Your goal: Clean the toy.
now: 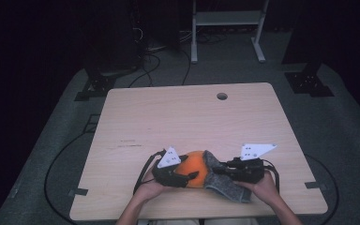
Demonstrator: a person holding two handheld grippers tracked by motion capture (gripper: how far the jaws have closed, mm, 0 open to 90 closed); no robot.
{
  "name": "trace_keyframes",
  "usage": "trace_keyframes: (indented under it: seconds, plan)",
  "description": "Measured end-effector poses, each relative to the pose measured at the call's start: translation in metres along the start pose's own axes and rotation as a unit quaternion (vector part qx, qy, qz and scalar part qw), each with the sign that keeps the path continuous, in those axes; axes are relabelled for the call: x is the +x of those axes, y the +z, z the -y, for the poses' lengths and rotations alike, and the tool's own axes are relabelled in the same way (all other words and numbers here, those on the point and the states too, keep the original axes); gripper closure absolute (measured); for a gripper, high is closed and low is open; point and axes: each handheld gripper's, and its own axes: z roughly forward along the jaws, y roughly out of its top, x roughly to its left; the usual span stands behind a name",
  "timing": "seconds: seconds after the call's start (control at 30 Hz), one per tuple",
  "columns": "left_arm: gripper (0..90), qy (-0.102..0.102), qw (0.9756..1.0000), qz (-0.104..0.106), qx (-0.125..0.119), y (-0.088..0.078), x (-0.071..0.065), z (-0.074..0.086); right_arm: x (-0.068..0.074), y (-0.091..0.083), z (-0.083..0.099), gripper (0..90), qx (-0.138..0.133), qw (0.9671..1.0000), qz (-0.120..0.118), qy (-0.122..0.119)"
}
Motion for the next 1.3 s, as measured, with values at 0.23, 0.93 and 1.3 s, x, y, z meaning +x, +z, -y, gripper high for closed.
trace_keyframes:
  seconds: [0.23, 0.93, 1.3]
  plan:
    - [31.5, 0.011, 0.9999, 0.005, 0.001, 0.000, -0.002, 0.001, -0.015, 0.001, 0.010, 80.8, 0.026, 0.9983, 0.046, 0.027]
    - [36.4, 0.000, 1.0000, -0.002, 0.001, -0.003, -0.003, -0.004, -0.012, -0.009, 0.013, 80.8, 0.046, 0.9977, 0.047, 0.017]
    - [15.7, 0.018, 0.9996, -0.019, -0.012, -0.002, -0.008, -0.011, -0.003, 0.007, -0.002, 80.8, 0.026, 0.9991, 0.034, -0.002]
